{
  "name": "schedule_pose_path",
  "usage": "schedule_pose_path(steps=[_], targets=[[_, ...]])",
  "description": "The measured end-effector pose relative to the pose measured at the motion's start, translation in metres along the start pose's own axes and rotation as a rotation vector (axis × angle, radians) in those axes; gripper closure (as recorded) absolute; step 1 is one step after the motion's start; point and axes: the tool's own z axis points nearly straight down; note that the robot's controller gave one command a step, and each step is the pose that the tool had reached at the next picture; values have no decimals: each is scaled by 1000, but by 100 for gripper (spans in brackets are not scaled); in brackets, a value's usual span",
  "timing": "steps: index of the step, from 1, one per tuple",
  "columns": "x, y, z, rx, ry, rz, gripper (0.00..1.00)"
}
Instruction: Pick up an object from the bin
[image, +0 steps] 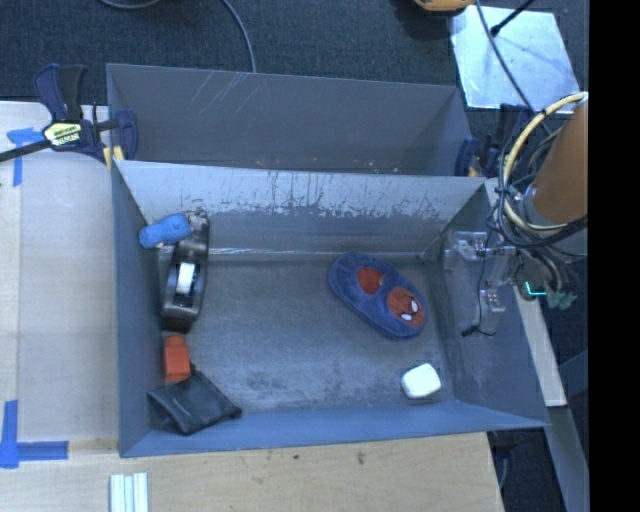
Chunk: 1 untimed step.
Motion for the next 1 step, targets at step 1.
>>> schedule_pose_path(steps=[1], targets=[[-79, 58, 156, 0, 3, 266, 0]])
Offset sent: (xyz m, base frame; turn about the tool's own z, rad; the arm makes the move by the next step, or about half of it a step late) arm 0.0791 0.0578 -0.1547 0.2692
